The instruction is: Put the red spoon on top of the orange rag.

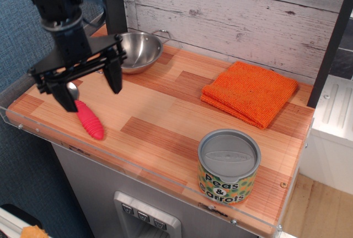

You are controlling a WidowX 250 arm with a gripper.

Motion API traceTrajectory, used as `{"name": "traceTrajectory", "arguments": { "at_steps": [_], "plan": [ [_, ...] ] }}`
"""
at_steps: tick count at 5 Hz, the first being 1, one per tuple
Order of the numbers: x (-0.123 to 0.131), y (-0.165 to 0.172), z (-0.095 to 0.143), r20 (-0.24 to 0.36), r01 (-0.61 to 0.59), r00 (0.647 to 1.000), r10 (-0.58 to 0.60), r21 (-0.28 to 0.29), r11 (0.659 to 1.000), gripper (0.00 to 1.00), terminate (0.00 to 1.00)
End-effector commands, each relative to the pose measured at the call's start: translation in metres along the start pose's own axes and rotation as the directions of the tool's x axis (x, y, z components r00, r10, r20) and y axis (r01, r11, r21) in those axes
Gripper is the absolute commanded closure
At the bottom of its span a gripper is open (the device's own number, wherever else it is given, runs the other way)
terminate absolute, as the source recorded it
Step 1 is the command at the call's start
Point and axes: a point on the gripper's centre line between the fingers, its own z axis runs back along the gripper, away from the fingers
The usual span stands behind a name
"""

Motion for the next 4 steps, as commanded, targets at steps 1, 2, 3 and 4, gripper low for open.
{"name": "traceTrajectory", "arguments": {
  "at_steps": [1, 2, 3, 4],
  "plan": [
    [0.011, 0.009, -0.019, 0.050, -0.105, 0.993, 0.106, -0.027, 0.994, 0.00, 0.00],
    [0.017, 0.016, -0.033, 0.069, -0.144, 0.987, 0.147, -0.043, 0.989, 0.00, 0.00],
    [0.023, 0.011, -0.044, 0.077, -0.136, 0.988, 0.137, -0.012, 0.991, 0.00, 0.00],
    [0.025, 0.014, -0.056, 0.073, -0.132, 0.989, 0.129, 0.032, 0.991, 0.00, 0.00]
  ]
}}
